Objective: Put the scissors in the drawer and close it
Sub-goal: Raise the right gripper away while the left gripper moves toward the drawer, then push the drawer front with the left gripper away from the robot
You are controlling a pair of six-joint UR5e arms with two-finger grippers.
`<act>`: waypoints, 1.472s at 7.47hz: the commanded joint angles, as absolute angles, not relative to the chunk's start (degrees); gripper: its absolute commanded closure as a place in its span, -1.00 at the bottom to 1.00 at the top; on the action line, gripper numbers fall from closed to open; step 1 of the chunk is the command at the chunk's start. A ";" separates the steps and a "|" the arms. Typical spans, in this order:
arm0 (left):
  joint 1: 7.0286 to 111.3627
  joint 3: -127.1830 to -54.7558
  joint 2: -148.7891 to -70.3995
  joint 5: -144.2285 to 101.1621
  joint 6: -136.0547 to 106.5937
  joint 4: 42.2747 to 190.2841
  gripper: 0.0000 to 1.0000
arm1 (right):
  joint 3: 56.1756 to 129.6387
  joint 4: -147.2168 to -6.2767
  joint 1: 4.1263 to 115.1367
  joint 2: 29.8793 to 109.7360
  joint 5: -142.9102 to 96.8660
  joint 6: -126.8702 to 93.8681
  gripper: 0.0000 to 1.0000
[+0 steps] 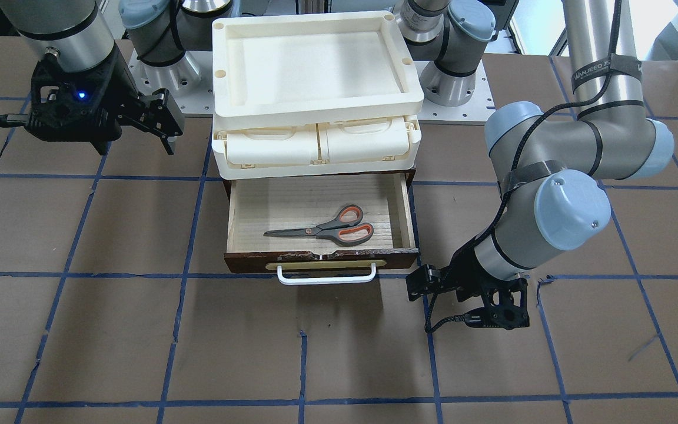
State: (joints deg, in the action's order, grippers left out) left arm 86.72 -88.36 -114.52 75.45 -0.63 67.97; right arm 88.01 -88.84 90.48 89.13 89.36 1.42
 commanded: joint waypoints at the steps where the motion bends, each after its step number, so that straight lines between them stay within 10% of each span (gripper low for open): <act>1: 86.84 -88.33 -114.35 72.69 -2.55 72.48 -1.00 | 88.68 -91.32 90.87 89.82 88.07 1.84 -1.00; 11: 86.84 -88.50 -111.80 75.32 -5.17 91.57 -1.00 | 86.31 -85.87 90.53 89.38 88.77 -0.53 -1.00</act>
State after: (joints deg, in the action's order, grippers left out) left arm 86.84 -88.37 -112.32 75.35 -3.76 89.26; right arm 86.18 -85.85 90.53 89.39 88.76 -0.54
